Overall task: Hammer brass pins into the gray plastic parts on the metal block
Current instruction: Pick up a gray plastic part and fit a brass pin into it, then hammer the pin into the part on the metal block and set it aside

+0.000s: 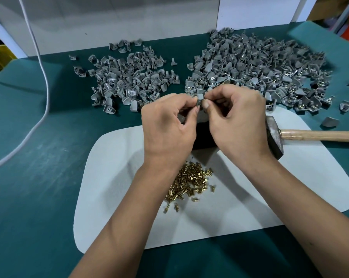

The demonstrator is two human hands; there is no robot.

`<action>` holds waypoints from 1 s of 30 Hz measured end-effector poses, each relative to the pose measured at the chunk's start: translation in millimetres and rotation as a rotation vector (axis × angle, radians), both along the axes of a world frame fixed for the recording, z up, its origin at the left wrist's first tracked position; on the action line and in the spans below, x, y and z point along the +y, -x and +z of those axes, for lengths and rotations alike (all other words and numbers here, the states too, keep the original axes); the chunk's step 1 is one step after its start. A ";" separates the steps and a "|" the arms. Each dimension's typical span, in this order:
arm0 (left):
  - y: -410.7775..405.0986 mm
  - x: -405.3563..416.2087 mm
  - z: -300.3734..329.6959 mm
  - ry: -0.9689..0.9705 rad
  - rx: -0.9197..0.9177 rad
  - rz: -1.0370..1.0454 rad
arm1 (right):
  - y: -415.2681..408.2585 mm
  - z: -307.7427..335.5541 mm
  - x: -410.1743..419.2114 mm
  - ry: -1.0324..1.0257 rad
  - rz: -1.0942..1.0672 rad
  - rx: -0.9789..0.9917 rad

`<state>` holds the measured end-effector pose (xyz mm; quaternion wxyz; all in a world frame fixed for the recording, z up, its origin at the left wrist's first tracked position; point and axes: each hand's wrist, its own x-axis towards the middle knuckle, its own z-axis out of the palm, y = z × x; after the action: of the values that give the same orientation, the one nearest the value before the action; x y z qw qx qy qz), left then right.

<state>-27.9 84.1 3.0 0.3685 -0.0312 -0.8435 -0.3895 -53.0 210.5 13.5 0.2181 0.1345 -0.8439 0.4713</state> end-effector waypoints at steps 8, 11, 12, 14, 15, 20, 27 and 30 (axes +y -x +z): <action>-0.7 -1.1 0.9 -0.008 -0.108 0.000 | 5.9 1.9 6.7 -0.050 0.129 -0.045; -0.6 -4.1 3.6 -0.027 -0.135 0.006 | 8.4 6.4 13.1 -0.108 0.233 -0.069; -0.9 -4.3 5.2 -0.025 -0.146 -0.010 | 10.0 9.3 18.2 -0.126 0.265 -0.079; -1.0 -6.7 7.8 0.011 -0.149 -0.033 | 14.9 14.8 30.1 -0.186 0.302 -0.086; -1.0 -6.6 8.6 0.038 -0.146 -0.043 | 16.9 17.6 39.2 -0.228 0.298 -0.088; 1.4 -8.4 7.3 0.198 -0.174 -0.080 | 31.0 24.1 102.6 -0.568 0.048 -0.190; 0.7 -18.6 9.2 0.311 -0.226 -0.150 | 23.8 23.5 141.5 -0.948 0.068 -0.519; 2.1 -28.7 8.3 0.302 -0.271 -0.153 | 22.5 23.3 136.5 -0.993 0.090 -0.492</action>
<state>-30.0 55.4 11.3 0.2120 -0.0972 -0.9293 -0.2864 -75.5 347.0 36.9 -0.0952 0.1431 -0.9842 0.0434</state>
